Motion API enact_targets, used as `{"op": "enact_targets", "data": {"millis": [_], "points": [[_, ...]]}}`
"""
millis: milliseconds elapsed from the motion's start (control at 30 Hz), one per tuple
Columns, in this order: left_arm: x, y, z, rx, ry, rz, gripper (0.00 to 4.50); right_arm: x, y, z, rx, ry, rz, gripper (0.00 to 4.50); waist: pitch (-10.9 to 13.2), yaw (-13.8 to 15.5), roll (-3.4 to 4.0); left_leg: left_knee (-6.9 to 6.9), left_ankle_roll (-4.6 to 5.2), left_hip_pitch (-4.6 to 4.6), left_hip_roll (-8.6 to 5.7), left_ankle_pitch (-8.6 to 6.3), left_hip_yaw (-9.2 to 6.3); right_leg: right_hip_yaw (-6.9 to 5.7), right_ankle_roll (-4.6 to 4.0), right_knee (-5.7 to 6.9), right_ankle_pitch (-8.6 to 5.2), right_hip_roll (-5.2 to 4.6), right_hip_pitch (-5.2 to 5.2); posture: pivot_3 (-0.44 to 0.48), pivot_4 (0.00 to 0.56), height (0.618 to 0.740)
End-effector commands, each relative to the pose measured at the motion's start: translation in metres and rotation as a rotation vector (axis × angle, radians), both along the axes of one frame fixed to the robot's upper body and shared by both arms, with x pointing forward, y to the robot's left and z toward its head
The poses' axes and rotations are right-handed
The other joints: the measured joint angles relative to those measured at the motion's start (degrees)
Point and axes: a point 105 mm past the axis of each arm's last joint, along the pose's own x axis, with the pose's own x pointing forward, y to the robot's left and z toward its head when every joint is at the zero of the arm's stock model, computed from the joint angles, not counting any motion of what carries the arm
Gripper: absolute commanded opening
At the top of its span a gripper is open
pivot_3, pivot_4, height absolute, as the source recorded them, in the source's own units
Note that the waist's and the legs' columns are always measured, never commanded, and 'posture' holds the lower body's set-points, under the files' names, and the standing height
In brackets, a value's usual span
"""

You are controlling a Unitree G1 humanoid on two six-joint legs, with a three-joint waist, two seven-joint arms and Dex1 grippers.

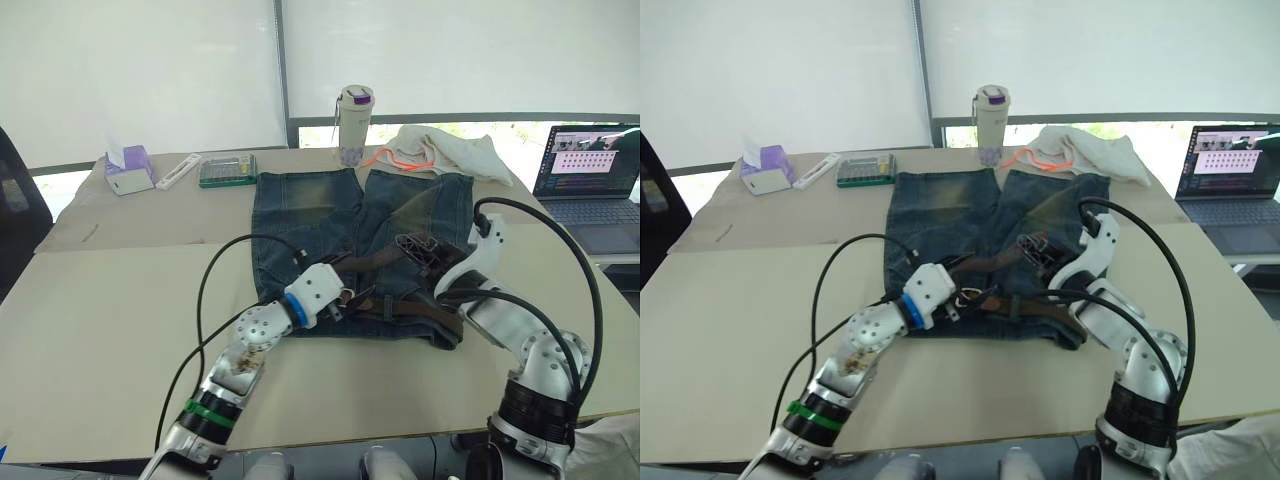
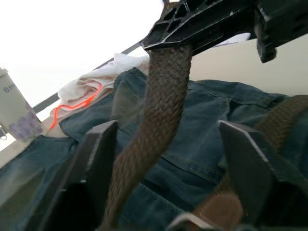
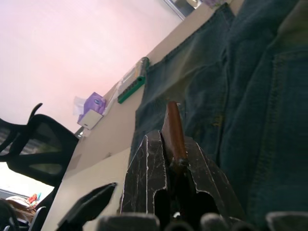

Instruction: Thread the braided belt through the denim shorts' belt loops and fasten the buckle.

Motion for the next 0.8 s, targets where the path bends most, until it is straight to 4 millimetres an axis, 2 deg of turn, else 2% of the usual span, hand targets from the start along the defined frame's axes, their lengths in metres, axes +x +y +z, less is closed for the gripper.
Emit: {"op": "enact_targets", "data": {"millis": [33,133,200,233,300,367,433,533,600,700,800], "points": [[-0.017,0.02,0.003,-0.027,0.156,-0.099,4.46,-0.005,-0.011,0.005,0.012,-0.029,0.022,0.0,0.0,-0.2,0.06,0.0,0.07,0.0,0.01,-0.03,0.0,0.0,-0.01,-0.01,-0.01,0.01,0.0,0.0,0.15,0.74],[-0.048,0.035,-0.01,-0.01,0.362,-0.203,4.46,-0.004,-0.019,0.002,0.006,-0.02,0.023,0.0,0.1,-0.9,0.15,0.0,0.17,-0.02,0.04,-0.09,0.01,0.0,0.0,-0.05,-0.02,0.02,0.01,0.0,0.15,0.74],[-0.072,0.053,-0.023,0.038,0.473,-0.27,4.46,-0.005,-0.023,0.001,-0.008,-0.017,0.03,0.0,0.2,-1.1,0.17,-0.01,0.21,-0.02,0.06,-0.11,0.03,0.01,0.01,-0.09,-0.03,0.02,0.01,0.0,0.15,0.74],[-0.078,0.063,-0.023,0.027,0.546,-0.294,4.46,-0.004,-0.024,0.001,-0.003,-0.018,0.03,0.0,0.2,-1.3,0.17,-0.02,0.22,-0.02,0.07,-0.12,0.04,0.02,0.0,-0.09,-0.03,0.03,0.0,0.0,0.15,0.74],[-0.079,0.075,-0.018,-0.005,0.597,-0.295,4.46,-0.005,-0.025,0.001,0.003,-0.023,0.034,0.0,0.3,-1.1,0.2,-0.07,0.24,0.01,0.13,-0.13,0.06,0.03,-0.04,-0.08,-0.05,0.07,0.01,0.0,0.15,0.74],[-0.058,0.088,-0.007,-0.09,0.571,-0.207,4.46,-0.006,-0.025,0.0,0.004,-0.024,0.044,0.0,0.3,-0.6,0.23,-0.05,0.35,-0.02,0.14,-0.06,0.01,-0.06,0.34,-0.08,-0.29,0.08,0.0,0.0,0.15,0.74],[-0.034,0.099,0.002,-0.145,0.513,-0.112,4.46,-0.006,-0.026,-0.002,0.004,-0.02,0.049,0.0,0.3,0.0,0.23,-0.04,0.37,0.0,0.13,-0.04,-0.01,-0.08,0.37,-0.1,-0.3,0.07,0.04,0.0,0.15,0.74],[-0.015,0.099,0.011,-0.176,0.447,-0.079,4.46,-0.006,-0.026,-0.005,0.006,-0.013,0.055,0.0,0.3,0.2,0.18,-0.02,0.38,-0.02,0.11,-0.05,0.04,-0.06,0.36,-0.15,-0.29,0.08,0.03,0.0,0.15,0.74],[-0.003,0.091,0.014,-0.184,0.427,-0.097,3.91,-0.006,-0.025,-0.007,0.005,-0.006,0.066,0.0,0.3,0.2,0.17,-0.07,0.42,-0.02,0.03,-0.08,0.1,0.01,-0.02,-0.17,-0.06,-0.01,0.02,0.0,0.15,0.74],[0.01,0.075,0.011,-0.152,0.388,-0.144,2.97,-0.007,-0.023,-0.009,0.007,0.004,0.087,0.0,0.3,0.6,0.15,-0.05,0.45,-0.05,-0.01,-0.09,0.1,0.0,-0.03,-0.19,-0.04,-0.04,0.01,0.0,0.15,0.74],[0.015,0.053,0.001,-0.09,0.361,-0.237,2.03,-0.005,-0.03,-0.009,-0.008,0.01,0.071,0.0,0.3,0.7,0.15,-0.01,0.45,-0.04,-0.04,-0.09,0.1,-0.01,-0.04,-0.16,-0.03,-0.05,0.06,0.0,0.15,0.74]]}}
